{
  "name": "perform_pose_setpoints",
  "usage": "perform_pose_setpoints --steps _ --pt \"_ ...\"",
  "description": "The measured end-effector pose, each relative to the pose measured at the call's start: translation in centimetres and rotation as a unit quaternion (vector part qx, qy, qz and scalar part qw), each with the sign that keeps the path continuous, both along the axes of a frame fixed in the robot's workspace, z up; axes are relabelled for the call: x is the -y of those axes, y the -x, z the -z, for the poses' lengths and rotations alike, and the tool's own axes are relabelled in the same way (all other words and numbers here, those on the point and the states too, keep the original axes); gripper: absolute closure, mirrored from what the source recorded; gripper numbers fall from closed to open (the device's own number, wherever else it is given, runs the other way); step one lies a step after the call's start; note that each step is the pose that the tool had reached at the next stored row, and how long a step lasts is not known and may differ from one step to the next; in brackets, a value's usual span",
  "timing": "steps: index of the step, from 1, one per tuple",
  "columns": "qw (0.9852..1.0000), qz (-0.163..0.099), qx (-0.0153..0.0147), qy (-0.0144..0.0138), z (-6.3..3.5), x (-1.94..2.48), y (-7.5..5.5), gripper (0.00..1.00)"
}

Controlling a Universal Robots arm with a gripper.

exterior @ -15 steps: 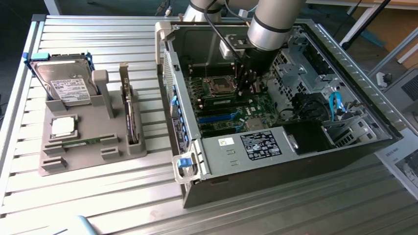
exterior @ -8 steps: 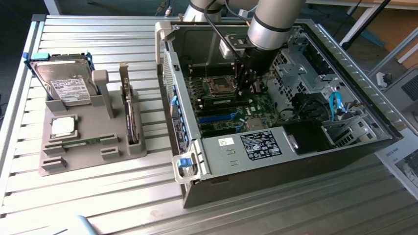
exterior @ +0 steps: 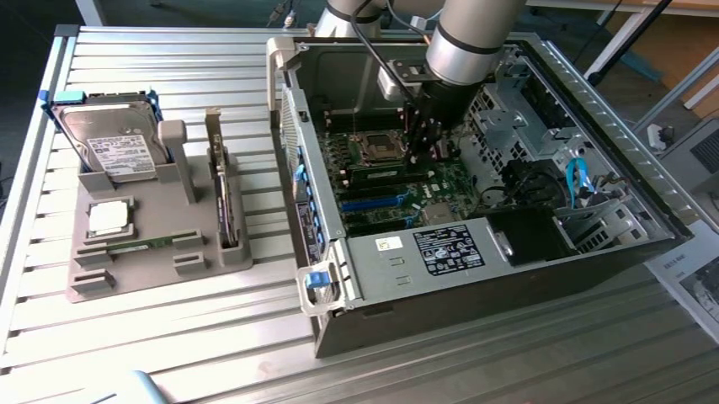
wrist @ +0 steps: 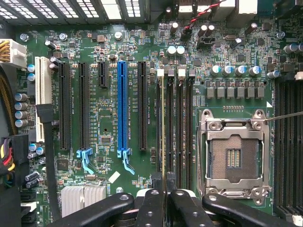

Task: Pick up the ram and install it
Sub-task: 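Insert the ram into the slot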

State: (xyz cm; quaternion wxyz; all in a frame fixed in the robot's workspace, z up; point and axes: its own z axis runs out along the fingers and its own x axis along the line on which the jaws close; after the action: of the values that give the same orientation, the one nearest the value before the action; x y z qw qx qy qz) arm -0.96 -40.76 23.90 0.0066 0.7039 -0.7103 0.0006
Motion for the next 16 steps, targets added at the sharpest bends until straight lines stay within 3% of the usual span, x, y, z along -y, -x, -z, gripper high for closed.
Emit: perform_pose_setpoints --steps 16 --pt "1.0 0.0 -0.003 0.0 0.0 0.0 -0.13 0.88"
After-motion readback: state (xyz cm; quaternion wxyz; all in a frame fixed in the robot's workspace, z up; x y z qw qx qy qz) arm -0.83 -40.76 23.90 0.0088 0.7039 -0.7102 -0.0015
